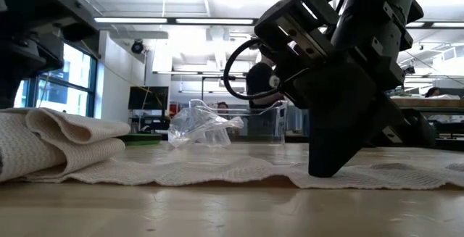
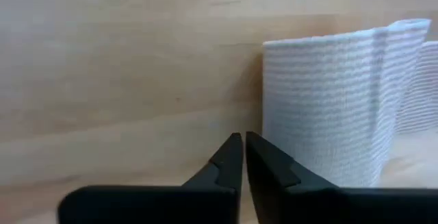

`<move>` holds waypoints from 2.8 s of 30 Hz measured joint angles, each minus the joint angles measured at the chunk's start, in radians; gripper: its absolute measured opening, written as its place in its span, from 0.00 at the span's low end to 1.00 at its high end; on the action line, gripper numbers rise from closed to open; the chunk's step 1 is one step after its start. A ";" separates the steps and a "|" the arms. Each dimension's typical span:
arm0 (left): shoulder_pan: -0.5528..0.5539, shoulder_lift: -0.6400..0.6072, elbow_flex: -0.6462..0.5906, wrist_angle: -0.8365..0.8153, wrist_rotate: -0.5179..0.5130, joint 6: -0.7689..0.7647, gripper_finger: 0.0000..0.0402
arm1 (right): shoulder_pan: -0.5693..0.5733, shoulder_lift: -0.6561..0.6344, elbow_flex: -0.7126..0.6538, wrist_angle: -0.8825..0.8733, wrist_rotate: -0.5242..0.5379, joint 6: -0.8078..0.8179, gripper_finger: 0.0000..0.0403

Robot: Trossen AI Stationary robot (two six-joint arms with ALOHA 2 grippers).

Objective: Roll bandage
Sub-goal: Roll the bandage

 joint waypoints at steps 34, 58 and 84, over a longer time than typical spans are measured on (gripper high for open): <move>0.037 0.060 0.000 0.109 0.009 0.069 0.00 | -0.007 -0.078 0.003 -0.116 -0.004 -0.016 0.00; 0.039 0.060 0.000 0.155 0.000 0.067 0.00 | -0.019 0.062 0.100 0.032 0.047 0.035 0.00; 0.047 0.034 0.019 0.197 -0.034 0.098 0.00 | -0.019 0.060 0.102 -0.033 0.039 0.008 0.00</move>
